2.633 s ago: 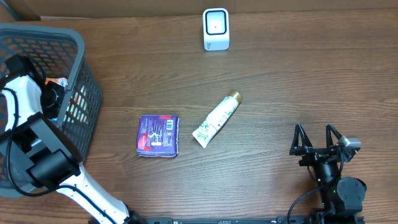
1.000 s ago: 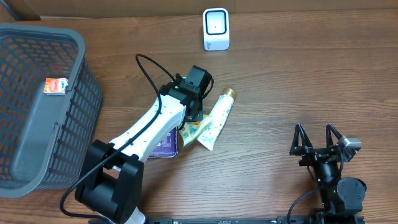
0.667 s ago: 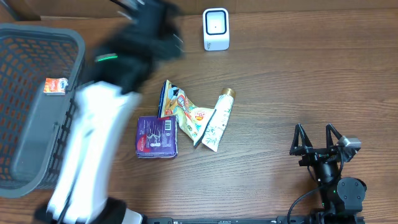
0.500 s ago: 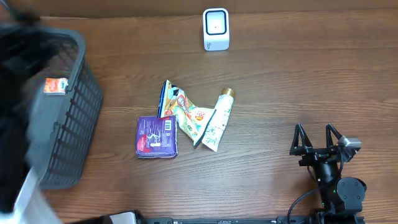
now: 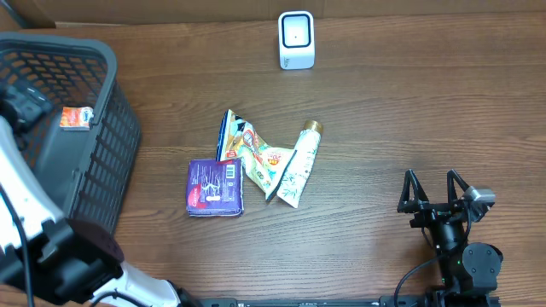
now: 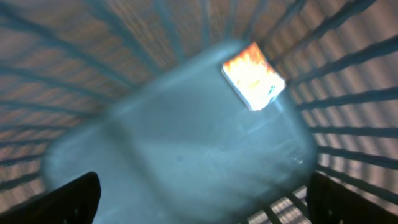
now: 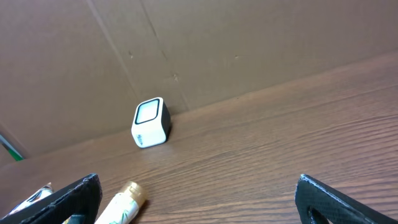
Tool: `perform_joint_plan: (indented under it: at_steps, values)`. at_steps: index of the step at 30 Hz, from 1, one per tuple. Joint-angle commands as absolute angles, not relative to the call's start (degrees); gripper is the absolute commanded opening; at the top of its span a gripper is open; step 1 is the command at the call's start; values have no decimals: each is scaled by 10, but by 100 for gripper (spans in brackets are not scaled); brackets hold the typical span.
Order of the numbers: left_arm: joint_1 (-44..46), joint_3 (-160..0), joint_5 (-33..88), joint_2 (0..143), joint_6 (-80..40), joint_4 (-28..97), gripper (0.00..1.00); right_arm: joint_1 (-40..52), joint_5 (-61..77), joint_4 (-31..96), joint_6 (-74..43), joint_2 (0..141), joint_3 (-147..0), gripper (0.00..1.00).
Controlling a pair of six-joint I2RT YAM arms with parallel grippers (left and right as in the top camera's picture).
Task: Scan the item barcode
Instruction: 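Lay the yellow snack bag on the table next to the tube, then grasp the orange snack bag inside the basket with the left gripper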
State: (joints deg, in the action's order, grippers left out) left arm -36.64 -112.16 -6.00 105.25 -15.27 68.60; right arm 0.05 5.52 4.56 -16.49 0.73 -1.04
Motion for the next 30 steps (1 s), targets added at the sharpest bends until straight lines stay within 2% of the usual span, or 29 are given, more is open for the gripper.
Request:
perform_joint_plan:
  at_steps: [1,12,29,30]
  values:
    - [-343,-1047,-29,1073,-64,613,98,3,50,43,-165,3,-4,100]
    - [-318,-1021,-30,1191,57,477,100,3,50,43,-165,3,-4,100]
    - [-321,-1021,-29,1311,86,372,100,3,50,43,-165,3,-4,100]
    - [-321,-1021,-29,1317,86,371,97,3,50,43,-165,3,-4,100]
